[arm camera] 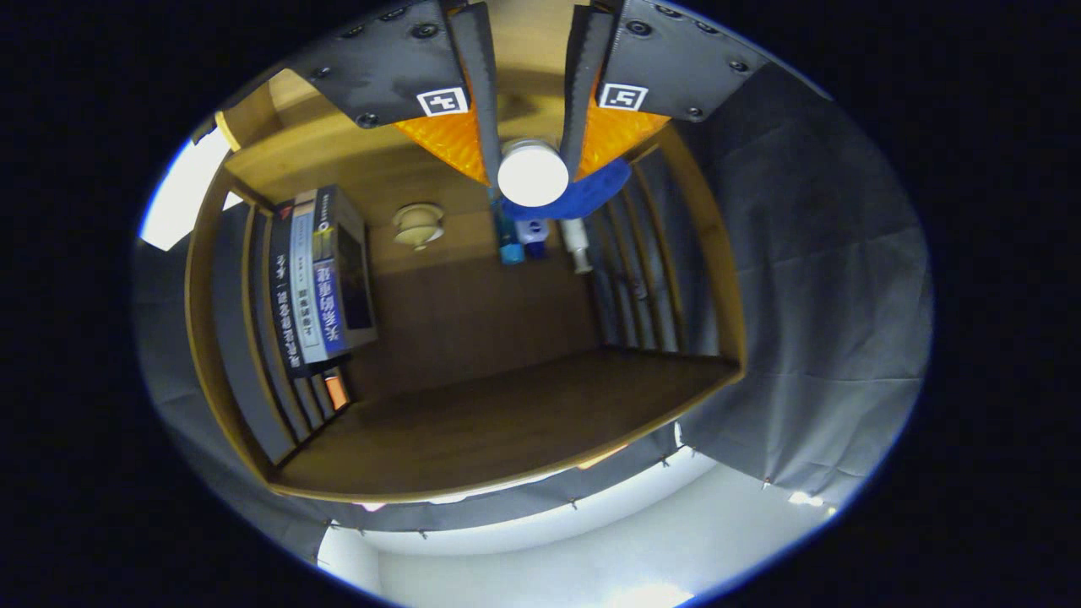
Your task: Pull open the drawer, take out the items inside it, and place them on the countertop above the cabinet.
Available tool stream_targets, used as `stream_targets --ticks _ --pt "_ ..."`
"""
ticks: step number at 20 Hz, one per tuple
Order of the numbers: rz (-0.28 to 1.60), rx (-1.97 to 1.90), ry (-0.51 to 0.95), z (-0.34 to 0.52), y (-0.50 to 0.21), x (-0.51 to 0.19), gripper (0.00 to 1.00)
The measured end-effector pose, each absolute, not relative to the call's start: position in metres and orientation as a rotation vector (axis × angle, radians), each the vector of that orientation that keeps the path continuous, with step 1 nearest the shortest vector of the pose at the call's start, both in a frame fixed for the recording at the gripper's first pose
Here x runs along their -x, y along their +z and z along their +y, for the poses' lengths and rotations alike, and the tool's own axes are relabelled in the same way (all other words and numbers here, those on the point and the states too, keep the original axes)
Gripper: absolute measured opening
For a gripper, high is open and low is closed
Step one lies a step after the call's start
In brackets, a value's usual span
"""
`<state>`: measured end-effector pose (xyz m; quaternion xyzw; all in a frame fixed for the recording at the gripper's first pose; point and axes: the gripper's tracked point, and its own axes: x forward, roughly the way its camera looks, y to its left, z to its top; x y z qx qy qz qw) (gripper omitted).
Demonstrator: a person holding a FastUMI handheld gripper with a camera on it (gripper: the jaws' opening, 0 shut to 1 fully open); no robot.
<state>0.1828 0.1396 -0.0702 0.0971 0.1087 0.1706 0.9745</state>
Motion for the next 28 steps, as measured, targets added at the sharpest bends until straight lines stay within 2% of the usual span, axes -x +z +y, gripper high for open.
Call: stream_targets --ticks 5,9,11,15,21,23,25,28 --pt "0.244 -0.174 0.215 0.116 -0.103 -0.225 0.43" --pt "0.301 -0.134 0.153 0.110 -0.128 -0.224 0.43" --pt "0.330 -0.110 0.132 0.112 -0.138 -0.222 0.43" --pt "0.510 -0.090 0.097 0.113 -0.187 -0.201 0.44" --pt "0.615 -0.091 0.055 0.112 -0.220 -0.223 0.46" --pt "0.584 -0.086 0.034 0.109 -0.217 -0.233 0.47" --pt "0.583 -0.077 0.035 0.109 -0.219 -0.234 0.49" --pt "0.583 -0.083 0.034 0.109 -0.216 -0.230 0.66"
